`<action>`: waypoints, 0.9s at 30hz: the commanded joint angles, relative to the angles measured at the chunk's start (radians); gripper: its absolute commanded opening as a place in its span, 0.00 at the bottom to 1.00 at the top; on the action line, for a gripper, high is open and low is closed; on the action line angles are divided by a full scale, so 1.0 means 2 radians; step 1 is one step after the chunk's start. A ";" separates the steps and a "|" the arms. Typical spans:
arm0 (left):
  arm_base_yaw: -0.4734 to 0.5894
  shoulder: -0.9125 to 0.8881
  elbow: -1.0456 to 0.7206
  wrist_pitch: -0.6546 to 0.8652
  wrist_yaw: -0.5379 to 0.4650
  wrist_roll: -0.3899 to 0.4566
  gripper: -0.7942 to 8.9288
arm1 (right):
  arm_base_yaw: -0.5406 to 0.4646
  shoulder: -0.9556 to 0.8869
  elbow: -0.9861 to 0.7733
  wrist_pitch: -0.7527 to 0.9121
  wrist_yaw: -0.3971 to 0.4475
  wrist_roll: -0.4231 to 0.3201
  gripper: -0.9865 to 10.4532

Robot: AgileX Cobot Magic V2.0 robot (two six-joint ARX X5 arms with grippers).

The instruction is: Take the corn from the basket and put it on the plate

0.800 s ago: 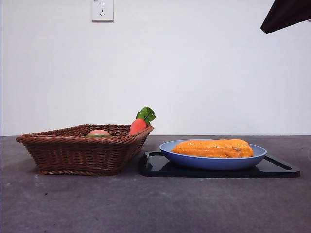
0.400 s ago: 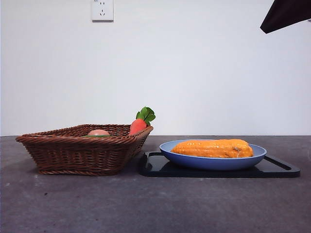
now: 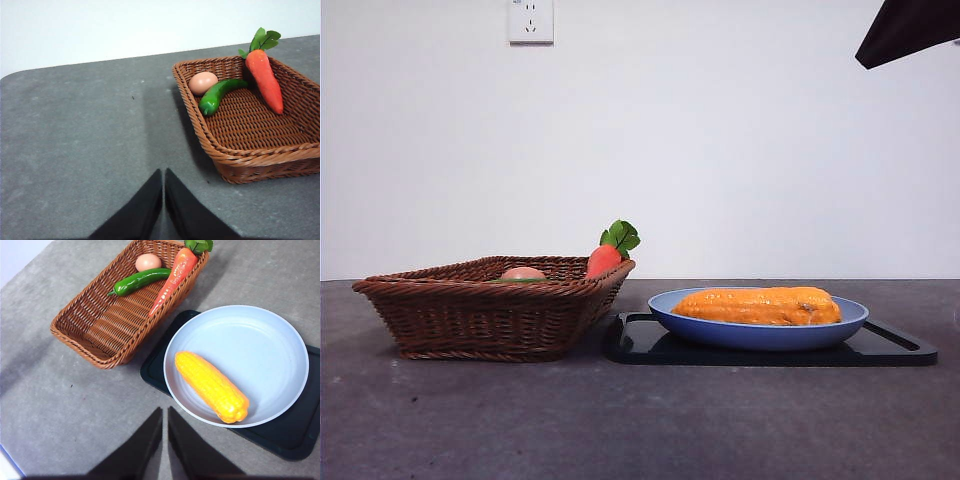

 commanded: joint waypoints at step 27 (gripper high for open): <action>0.000 -0.001 -0.014 0.003 -0.001 -0.002 0.09 | -0.147 -0.195 -0.124 0.163 0.080 -0.059 0.09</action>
